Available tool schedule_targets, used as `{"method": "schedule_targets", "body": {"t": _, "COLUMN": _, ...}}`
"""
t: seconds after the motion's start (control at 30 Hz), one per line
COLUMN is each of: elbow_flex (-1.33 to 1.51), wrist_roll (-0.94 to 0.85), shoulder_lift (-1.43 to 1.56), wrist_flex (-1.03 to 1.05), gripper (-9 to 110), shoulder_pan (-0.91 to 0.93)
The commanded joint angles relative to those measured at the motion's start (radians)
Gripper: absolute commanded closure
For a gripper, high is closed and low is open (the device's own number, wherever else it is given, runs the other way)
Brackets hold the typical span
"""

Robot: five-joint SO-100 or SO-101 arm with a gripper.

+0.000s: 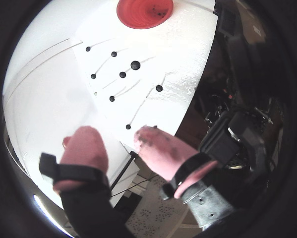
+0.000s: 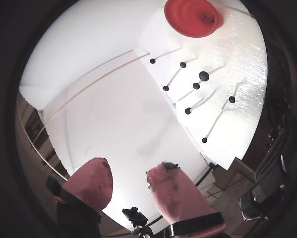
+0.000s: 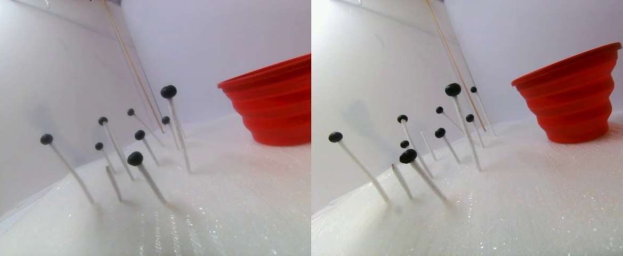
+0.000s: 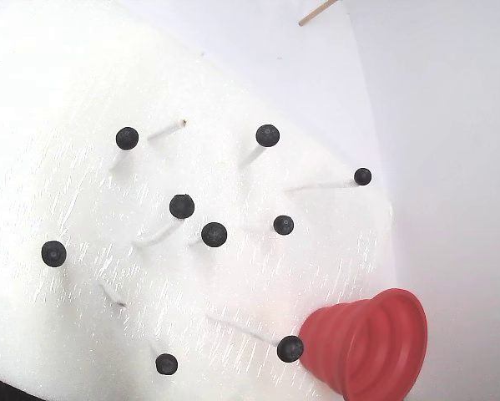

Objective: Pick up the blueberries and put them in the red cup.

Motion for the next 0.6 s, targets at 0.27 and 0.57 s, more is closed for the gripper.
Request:
{"method": "schedule_targets", "body": {"t": 0.27, "elbow_flex": -0.06, "wrist_roll": -0.025, "shoulder_lift": -0.006, "wrist_flex": -0.025, "gripper": 88, "shoulder_pan": -0.179}}
{"method": "schedule_targets", "body": {"t": 0.57, "elbow_flex": -0.097, "wrist_roll": -0.152, "shoulder_lift": -0.138, "wrist_flex": -0.167, "gripper": 88, "shoulder_pan": -0.21}}
